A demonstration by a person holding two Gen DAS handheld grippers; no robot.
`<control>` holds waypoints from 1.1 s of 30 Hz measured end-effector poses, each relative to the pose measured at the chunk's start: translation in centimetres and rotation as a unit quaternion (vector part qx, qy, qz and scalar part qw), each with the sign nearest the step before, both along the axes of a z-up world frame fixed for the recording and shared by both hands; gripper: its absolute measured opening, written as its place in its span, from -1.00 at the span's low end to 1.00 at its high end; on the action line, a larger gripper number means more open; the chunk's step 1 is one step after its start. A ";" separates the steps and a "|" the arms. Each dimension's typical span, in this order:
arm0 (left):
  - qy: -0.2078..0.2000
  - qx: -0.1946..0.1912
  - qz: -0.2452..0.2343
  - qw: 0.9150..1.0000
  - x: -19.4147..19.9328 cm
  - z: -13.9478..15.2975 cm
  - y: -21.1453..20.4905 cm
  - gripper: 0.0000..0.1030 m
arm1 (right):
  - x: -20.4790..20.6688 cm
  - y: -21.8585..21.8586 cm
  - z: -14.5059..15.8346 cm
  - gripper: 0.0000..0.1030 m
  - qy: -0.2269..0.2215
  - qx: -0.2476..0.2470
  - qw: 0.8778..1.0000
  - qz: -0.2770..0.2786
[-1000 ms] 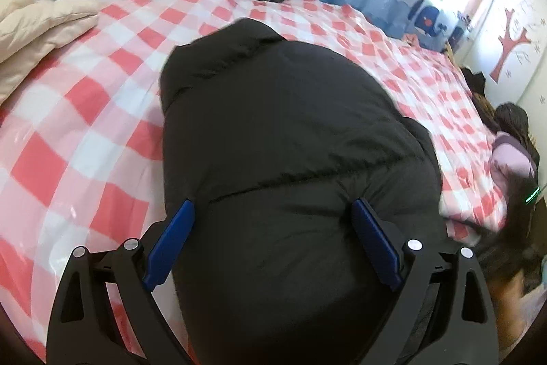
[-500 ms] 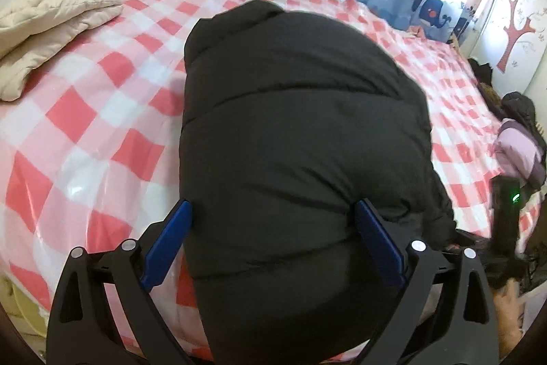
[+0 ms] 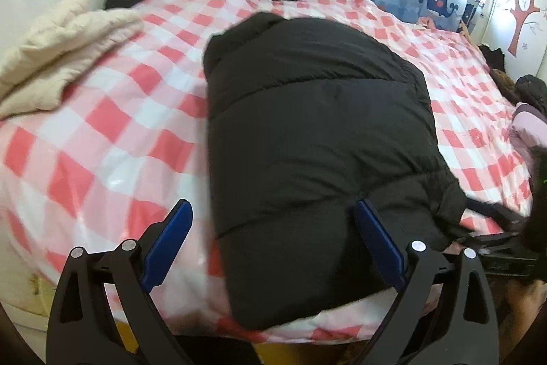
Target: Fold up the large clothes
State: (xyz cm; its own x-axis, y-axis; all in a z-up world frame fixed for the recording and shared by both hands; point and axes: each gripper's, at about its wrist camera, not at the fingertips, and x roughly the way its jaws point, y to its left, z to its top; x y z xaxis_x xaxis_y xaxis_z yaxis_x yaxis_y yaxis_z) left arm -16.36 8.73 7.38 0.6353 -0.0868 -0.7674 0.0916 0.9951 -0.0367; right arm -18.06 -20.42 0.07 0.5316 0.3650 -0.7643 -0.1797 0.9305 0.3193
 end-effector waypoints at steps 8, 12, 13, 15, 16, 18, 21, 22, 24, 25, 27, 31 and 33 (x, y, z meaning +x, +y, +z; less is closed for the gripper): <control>0.009 0.010 0.029 0.999 -3.0 2.0 1.0 0.79 | -5.1 2.4 6.9 0.87 -0.045 -0.096 0.991 -0.078; 0.009 0.033 0.038 0.999 -4.3 3.1 1.5 0.81 | -7.0 4.6 9.5 0.87 -0.071 -0.083 0.992 -0.059; 0.009 0.035 0.037 0.999 -4.5 3.3 1.6 0.81 | -7.4 5.1 10.0 0.87 -0.076 -0.105 0.990 -0.056; 0.012 0.034 0.036 0.999 -5.1 3.7 1.6 0.82 | -7.8 5.7 10.5 0.87 -0.070 -0.127 0.988 -0.057; 0.013 0.034 0.036 0.999 -5.2 3.8 1.6 0.82 | -7.4 4.9 10.6 0.87 -0.066 -0.129 0.988 -0.057; 0.013 0.035 0.035 0.999 -5.5 4.1 1.5 0.82 | -7.7 4.3 10.4 0.87 -0.059 -0.122 0.989 -0.058; 0.015 0.033 0.032 0.999 -5.5 4.5 1.5 0.84 | -7.8 3.0 10.6 0.87 -0.048 -0.115 0.990 -0.059; 0.015 0.033 0.032 0.999 -5.6 4.5 1.5 0.84 | -7.5 2.6 10.5 0.87 -0.048 -0.116 0.990 -0.060; 0.015 0.032 0.030 0.999 -5.7 4.7 1.4 0.84 | -7.3 2.7 10.3 0.87 -0.046 -0.118 0.990 -0.058; 0.015 0.033 0.028 0.999 -5.6 4.7 1.3 0.84 | -7.4 2.7 10.4 0.87 -0.046 -0.117 0.990 -0.058; 0.013 0.035 0.027 0.999 -5.7 4.9 1.1 0.84 | -7.3 2.6 10.5 0.87 -0.045 -0.115 0.991 -0.059; 0.013 0.037 0.021 0.999 -5.6 5.0 0.8 0.84 | -7.3 2.5 10.4 0.87 -0.042 -0.111 0.991 -0.060; 0.014 0.038 0.020 0.999 -5.5 5.0 0.7 0.84 | -7.4 2.5 10.2 0.87 -0.037 -0.107 0.992 -0.058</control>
State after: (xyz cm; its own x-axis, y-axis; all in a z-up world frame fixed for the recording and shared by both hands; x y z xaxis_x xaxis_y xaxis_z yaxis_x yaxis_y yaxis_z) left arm -21.85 9.47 12.35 0.6153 -0.0030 -0.7883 0.0521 0.9980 0.0369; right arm -25.44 -17.92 10.28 0.6173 0.1318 -0.7756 -0.0835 0.9913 0.1020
